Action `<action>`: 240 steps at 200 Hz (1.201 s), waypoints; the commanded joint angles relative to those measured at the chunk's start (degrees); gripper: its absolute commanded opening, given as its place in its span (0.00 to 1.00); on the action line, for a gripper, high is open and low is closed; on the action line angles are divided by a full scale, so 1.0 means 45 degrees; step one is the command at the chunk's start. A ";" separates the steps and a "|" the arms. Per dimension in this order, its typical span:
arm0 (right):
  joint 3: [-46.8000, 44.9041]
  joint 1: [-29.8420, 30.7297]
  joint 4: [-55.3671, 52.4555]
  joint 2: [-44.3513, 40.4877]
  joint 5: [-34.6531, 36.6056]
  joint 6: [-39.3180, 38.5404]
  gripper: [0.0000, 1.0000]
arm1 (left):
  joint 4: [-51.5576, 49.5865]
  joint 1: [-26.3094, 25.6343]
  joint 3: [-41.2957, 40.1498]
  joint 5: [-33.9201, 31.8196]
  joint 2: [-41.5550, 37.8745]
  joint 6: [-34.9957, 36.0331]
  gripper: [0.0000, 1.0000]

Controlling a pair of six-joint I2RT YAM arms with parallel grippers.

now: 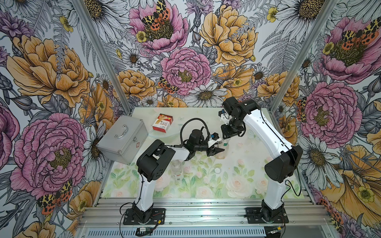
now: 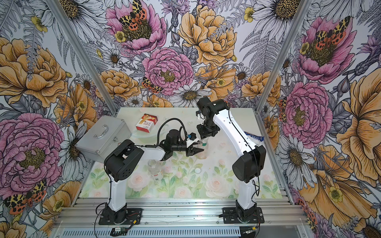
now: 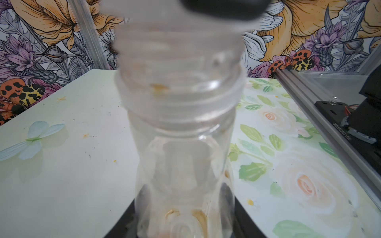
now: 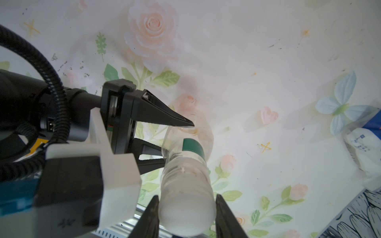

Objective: Screw on the bottle caps
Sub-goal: Screw the bottle cap onto the plastic bottle.

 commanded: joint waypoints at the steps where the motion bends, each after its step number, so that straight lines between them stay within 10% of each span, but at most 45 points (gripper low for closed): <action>1: 0.0113 0.0004 0.0147 0.0099 -0.0094 -0.0261 0.35 | 0.0077 -0.0097 0.0421 0.0467 -0.0032 0.0252 0.50; 94: -0.1255 0.0180 0.0104 0.0060 0.0338 -0.0370 0.33 | 0.0097 -0.0074 0.0662 0.0204 0.0261 0.0488 0.50; 183: -0.2597 0.0564 0.1975 -0.0642 0.2306 0.7856 0.34 | 0.0725 -0.1129 0.0484 -0.3702 0.0224 0.0737 0.48; 240: -0.2777 0.0297 0.2249 -0.0974 0.0948 0.8868 0.39 | 0.1866 -0.1133 0.0086 -0.3852 0.0135 0.0407 0.48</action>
